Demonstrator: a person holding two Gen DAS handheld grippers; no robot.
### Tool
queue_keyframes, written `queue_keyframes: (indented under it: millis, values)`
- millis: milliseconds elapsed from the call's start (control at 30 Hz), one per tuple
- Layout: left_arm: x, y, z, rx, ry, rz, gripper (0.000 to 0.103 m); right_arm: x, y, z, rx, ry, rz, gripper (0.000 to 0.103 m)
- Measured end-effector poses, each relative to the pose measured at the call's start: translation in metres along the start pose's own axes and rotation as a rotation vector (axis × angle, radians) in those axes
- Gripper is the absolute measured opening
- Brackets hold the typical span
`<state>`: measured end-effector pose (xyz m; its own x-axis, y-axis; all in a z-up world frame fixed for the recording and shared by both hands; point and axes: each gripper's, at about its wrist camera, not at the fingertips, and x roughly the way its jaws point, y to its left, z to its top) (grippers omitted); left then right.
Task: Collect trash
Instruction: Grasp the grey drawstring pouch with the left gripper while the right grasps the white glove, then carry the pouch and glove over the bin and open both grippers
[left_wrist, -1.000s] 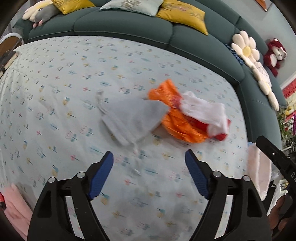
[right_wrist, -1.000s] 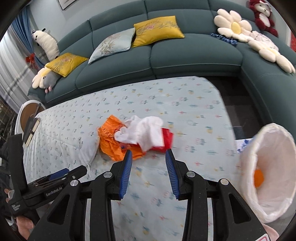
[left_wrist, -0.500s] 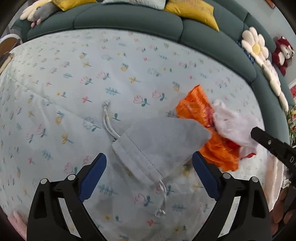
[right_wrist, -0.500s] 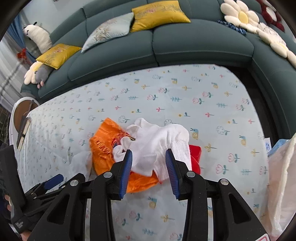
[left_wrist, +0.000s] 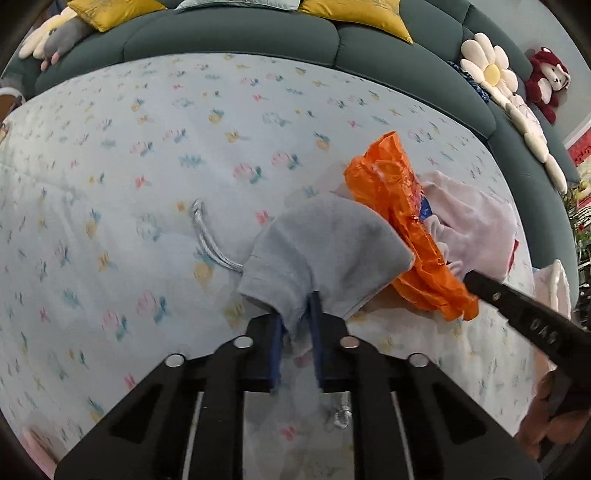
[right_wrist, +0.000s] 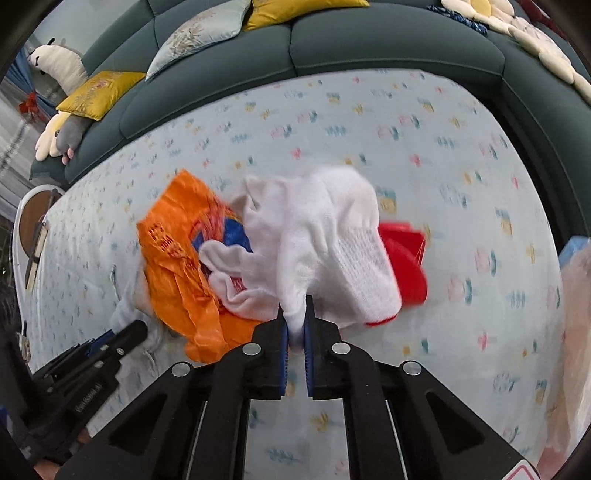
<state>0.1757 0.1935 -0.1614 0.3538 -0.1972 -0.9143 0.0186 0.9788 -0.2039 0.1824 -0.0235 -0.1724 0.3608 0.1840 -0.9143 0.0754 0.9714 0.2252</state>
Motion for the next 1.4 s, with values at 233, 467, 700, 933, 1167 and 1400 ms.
queue_keyframes:
  millis: [233,467,700,933,1167,1400]
  values:
    - [-0.010,-0.016,-0.036,-0.021,0.036,-0.045,0.008,-0.021,-0.010,-0.034,-0.018,-0.009,-0.005,0.005]
    - [-0.025,-0.037,-0.066,-0.050,0.059,-0.056,0.007,-0.056,-0.024,-0.055,-0.010,-0.040,0.004,0.005]
    - [-0.064,-0.056,-0.080,-0.056,0.010,-0.077,0.007,-0.105,-0.039,-0.069,0.002,-0.116,0.035,0.005]
    - [-0.102,-0.084,-0.082,-0.001,-0.062,-0.095,0.007,-0.160,-0.056,-0.076,0.017,-0.227,0.060,0.005]
    - [-0.134,-0.127,-0.081,0.075,-0.119,-0.120,0.007,-0.204,-0.077,-0.076,0.036,-0.319,0.044,0.005]
    - [-0.148,-0.178,-0.075,0.160,-0.143,-0.161,0.007,-0.231,-0.113,-0.081,0.077,-0.370,0.014,0.005]
